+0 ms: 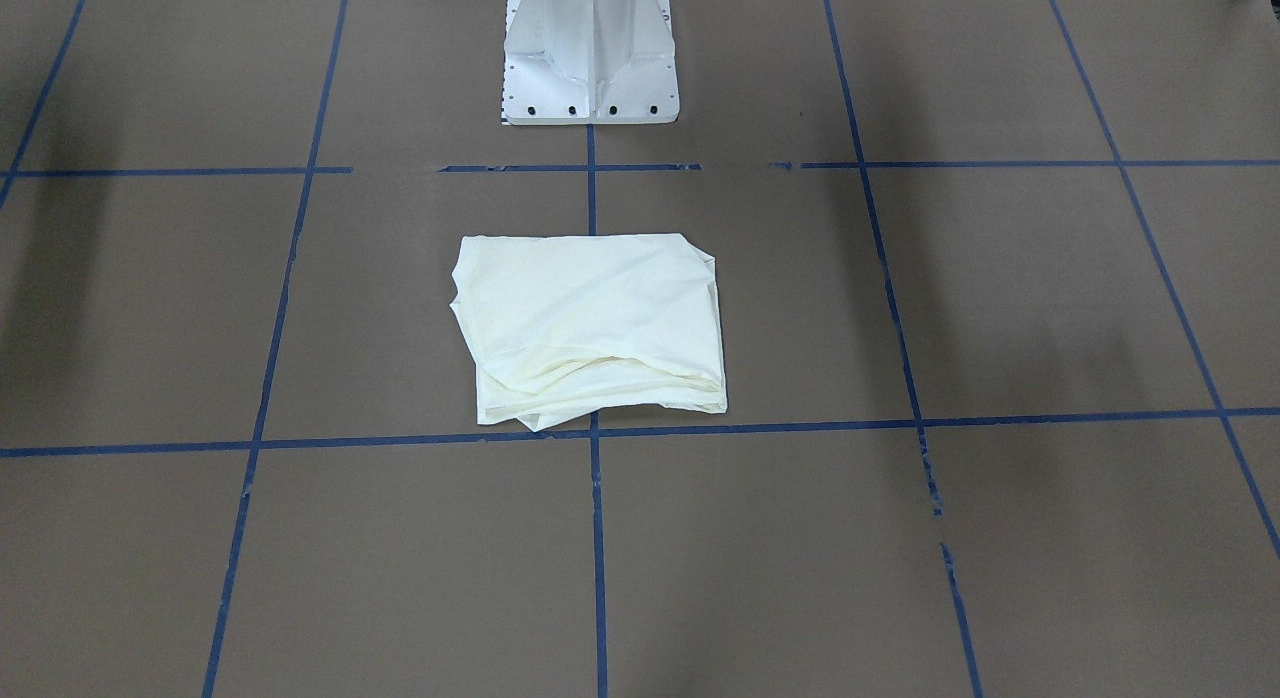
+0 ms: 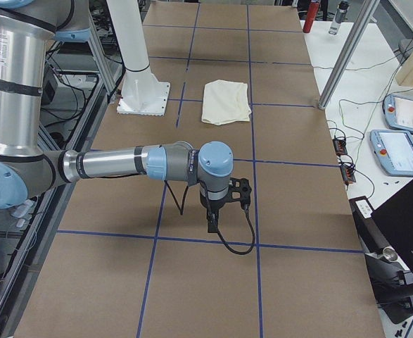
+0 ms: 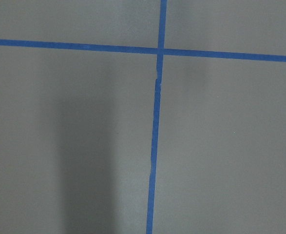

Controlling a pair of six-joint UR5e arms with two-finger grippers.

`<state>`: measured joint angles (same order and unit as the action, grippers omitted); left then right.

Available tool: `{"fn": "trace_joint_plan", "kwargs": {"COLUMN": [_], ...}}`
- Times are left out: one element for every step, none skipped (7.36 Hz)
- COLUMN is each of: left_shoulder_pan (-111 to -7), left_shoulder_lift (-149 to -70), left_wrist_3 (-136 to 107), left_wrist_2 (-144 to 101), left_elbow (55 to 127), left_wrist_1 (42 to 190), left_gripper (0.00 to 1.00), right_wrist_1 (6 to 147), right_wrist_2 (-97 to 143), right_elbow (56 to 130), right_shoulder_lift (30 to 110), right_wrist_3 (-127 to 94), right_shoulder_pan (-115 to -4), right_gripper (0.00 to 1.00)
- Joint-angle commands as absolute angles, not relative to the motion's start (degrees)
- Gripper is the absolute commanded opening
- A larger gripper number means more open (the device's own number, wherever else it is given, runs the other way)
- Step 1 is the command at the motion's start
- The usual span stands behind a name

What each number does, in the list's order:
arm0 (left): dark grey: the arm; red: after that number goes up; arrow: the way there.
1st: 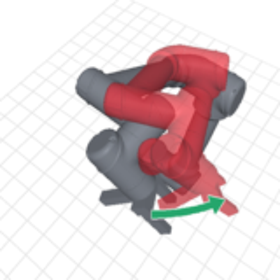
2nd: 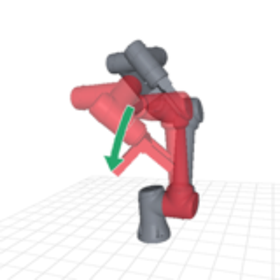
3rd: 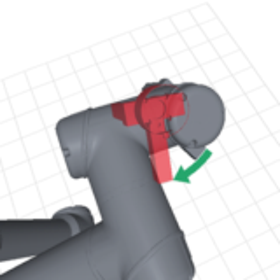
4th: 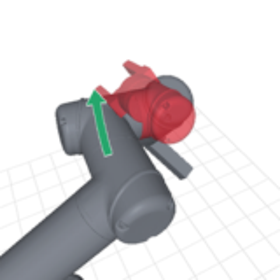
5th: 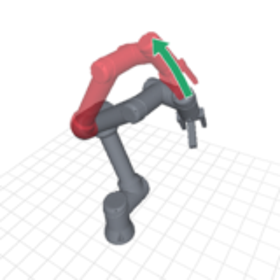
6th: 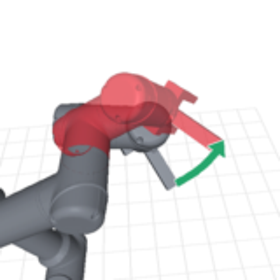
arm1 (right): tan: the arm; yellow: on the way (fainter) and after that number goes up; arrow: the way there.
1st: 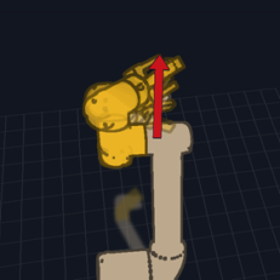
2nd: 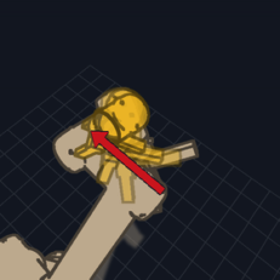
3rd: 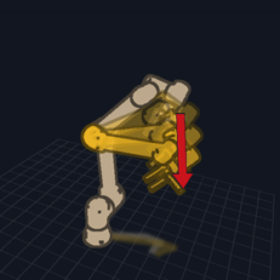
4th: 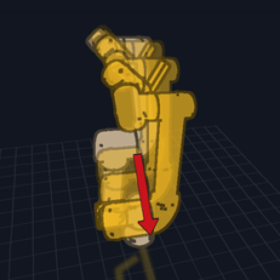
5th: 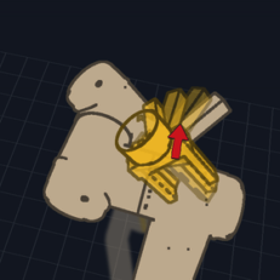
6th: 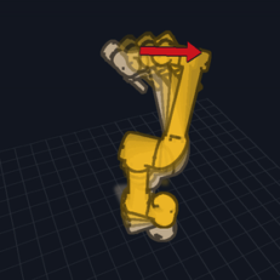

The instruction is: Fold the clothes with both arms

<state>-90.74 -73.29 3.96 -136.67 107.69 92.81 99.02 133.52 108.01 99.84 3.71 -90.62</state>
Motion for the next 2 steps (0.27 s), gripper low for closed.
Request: {"fn": "trace_joint_plan", "kwargs": {"left_shoulder_pan": [-90.8,-90.7], "left_shoulder_lift": [-73.6,-73.7], "left_wrist_3": [4.0,4.0], "left_wrist_2": [-136.7,-136.6], "left_elbow": [107.8,107.8], "left_wrist_1": [92.8,92.8], "left_gripper": [1.00,1.00], "right_wrist_1": [99.0,99.0], "right_wrist_2": [133.6,133.6], "right_elbow": [108.0,108.0], "right_shoulder_lift": [99.8,99.9], "right_wrist_3": [3.8,3.8], "right_shoulder_pan": [-90.6,-90.6], "right_gripper": [1.00,1.00]}}
